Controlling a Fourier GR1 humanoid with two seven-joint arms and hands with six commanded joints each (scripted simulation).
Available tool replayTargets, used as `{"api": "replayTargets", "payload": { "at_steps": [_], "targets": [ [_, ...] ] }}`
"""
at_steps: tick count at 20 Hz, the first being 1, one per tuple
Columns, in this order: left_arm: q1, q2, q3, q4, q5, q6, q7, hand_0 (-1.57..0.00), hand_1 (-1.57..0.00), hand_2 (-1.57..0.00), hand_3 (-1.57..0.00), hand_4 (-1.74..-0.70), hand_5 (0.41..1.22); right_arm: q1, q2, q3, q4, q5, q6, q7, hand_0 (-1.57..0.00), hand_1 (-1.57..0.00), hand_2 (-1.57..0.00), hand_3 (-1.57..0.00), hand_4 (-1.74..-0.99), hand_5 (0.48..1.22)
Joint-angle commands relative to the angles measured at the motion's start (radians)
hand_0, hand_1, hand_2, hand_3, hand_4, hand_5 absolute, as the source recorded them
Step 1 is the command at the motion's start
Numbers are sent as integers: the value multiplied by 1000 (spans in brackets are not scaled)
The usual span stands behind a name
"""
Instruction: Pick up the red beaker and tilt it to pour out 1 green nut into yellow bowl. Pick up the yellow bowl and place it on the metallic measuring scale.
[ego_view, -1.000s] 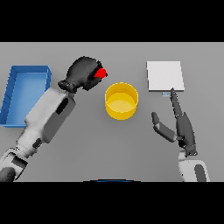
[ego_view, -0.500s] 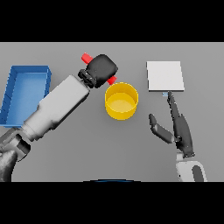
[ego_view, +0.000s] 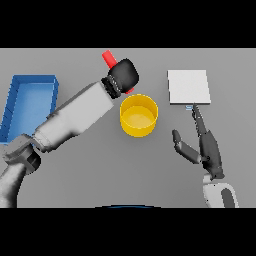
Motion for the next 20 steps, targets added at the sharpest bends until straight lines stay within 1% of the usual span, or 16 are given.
{"api": "replayTargets", "payload": {
  "at_steps": [1,3,5,6,7,8,9,10,11,12,13,14,16,18,19,20],
  "targets": [
    [-1,-12,-10,12,-14,15,10,-1571,-1571,-1571,-1571,-1733,1221,-2,7,-3,2,-18,7,2,1,1,1,1,-1056,693],
    [10,-18,-33,-2,-38,26,20,-1571,-1571,-1571,-1571,-1736,1221,2,9,5,-1,-9,6,-13,1,1,1,1,-1058,700],
    [5,-21,-71,-4,-77,45,13,-1571,-1571,-1571,-1571,-1737,1221,-6,18,10,1,9,-10,3,1,1,1,1,-1055,691],
    [-1,-33,-84,6,-91,56,12,-1571,-1571,-1571,-1571,-1736,1221,-1,19,12,1,17,-16,1,1,1,1,1,-1065,684],
    [-11,-29,-99,13,-108,45,8,-1571,-1571,-1571,-1571,-1735,1221,8,21,18,-18,30,-26,-1,1,1,1,1,-1076,678],
    [-26,-39,-114,28,-123,37,2,-1571,-1571,-1571,-1571,-1735,1221,-9,23,13,-3,31,-30,14,1,1,1,1,-1082,677],
    [-40,-36,-129,25,-137,25,-15,-1571,-1571,-1571,-1571,-1734,1221,-4,19,9,1,23,-26,-4,1,1,1,1,-1082,677],
    [-53,-39,-148,29,-156,27,-21,-1571,-1571,-1571,-1571,-1733,1221,-12,21,12,14,35,-31,4,1,1,1,1,-1077,676],
    [-71,-49,-164,47,-173,28,-32,-1571,-1571,-1571,-1571,-1733,1221,-3,17,9,13,28,-28,-16,1,1,1,1,-1073,675],
    [-89,-55,-187,52,-189,8,-63,-1571,-1571,-1571,-1571,-1733,1221,2,17,7,8,22,-27,-23,1,1,1,1,-1063,673],
    [-102,-66,-205,54,-206,-6,-68,-1571,-1571,-1571,-1571,-1732,1221,-17,17,8,7,27,-29,-5,1,1,1,1,-1061,671],
    [-105,-78,-221,70,-223,-9,-59,-1571,-1571,-1571,-1571,-1732,1221,-11,16,10,10,36,-34,-16,1,1,1,1,-1059,672],
    [-118,-90,-235,80,-238,-25,-66,-1571,-1571,-1571,-1571,-1728,1221,-11,22,14,9,36,-33,-12,1,1,1,1,-1047,681],
    [-149,-87,-239,90,-244,-36,-97,-1571,-1571,-1571,-1571,-1728,1221,-22,18,9,13,37,-36,-5,1,1,1,1,-1035,685],
    [-172,-73,-223,95,-236,-2,-119,-1571,-1571,-1571,-1571,-1729,1221,-13,14,12,6,45,-39,-11,1,1,1,1,-1027,686],
    [-186,-72,-201,112,-224,22,-119,-1571,-1571,-1571,-1571,-1726,1221,-10,20,18,5,47,-37,-6,1,1,1,1,-1035,684]
  ]
}}
